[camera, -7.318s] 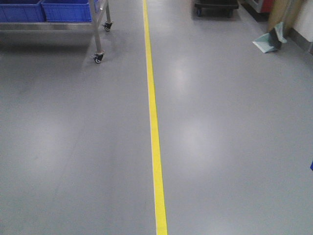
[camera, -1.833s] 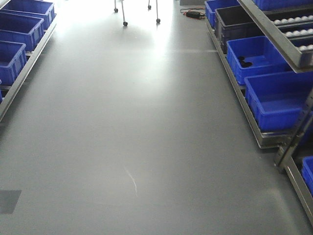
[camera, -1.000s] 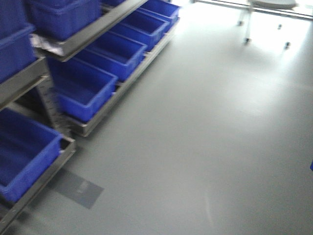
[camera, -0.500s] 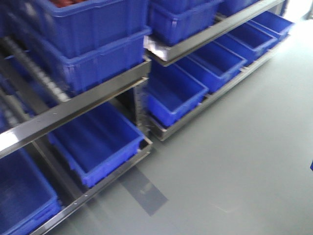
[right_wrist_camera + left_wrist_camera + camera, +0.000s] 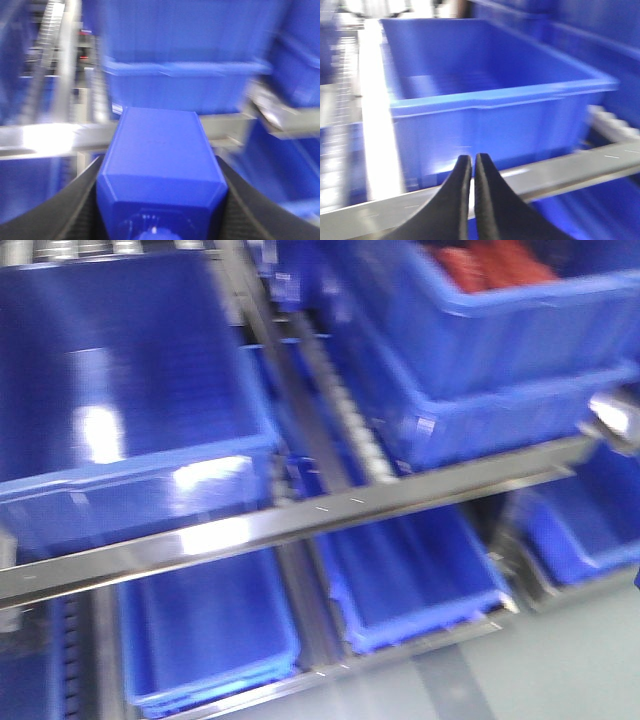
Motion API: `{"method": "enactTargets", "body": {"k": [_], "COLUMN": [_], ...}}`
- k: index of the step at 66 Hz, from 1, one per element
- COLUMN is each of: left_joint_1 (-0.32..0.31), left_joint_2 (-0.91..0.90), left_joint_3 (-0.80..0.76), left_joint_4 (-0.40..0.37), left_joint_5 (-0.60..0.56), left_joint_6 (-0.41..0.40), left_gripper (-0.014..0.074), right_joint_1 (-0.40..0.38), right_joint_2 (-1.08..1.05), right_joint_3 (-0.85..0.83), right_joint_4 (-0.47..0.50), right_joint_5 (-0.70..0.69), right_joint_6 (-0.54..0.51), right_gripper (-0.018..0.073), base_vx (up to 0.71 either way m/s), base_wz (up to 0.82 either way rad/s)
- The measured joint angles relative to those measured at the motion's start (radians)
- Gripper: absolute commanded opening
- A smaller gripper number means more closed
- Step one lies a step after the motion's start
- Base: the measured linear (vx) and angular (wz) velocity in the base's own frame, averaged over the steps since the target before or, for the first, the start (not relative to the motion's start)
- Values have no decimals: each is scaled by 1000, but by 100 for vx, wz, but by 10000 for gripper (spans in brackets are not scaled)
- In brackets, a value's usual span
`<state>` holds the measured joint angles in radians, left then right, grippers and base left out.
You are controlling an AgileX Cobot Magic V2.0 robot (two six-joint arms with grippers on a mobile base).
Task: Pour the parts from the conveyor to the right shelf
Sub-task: 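Turn and approach the empty blue bin on the shelf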
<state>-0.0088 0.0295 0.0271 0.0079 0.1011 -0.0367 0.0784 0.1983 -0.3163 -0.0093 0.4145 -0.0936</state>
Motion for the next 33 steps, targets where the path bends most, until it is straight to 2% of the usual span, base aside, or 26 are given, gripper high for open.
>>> {"method": "enactTargets", "body": {"k": [18, 33], "left_joint_1": [0, 0], "left_joint_2": [0, 0], "left_joint_3": [0, 0], "left_joint_4": [0, 0], "left_joint_5": [0, 0], "left_joint_6": [0, 0], "left_gripper": [-6, -6], "right_joint_1": [0, 0], "right_joint_2": [0, 0], "right_joint_3": [0, 0], "right_joint_4": [0, 0], "right_joint_5": [0, 0], "right_joint_6": [0, 0], "right_gripper": [-5, -5], "base_vx": [20, 16], "base_wz": [65, 21]}}
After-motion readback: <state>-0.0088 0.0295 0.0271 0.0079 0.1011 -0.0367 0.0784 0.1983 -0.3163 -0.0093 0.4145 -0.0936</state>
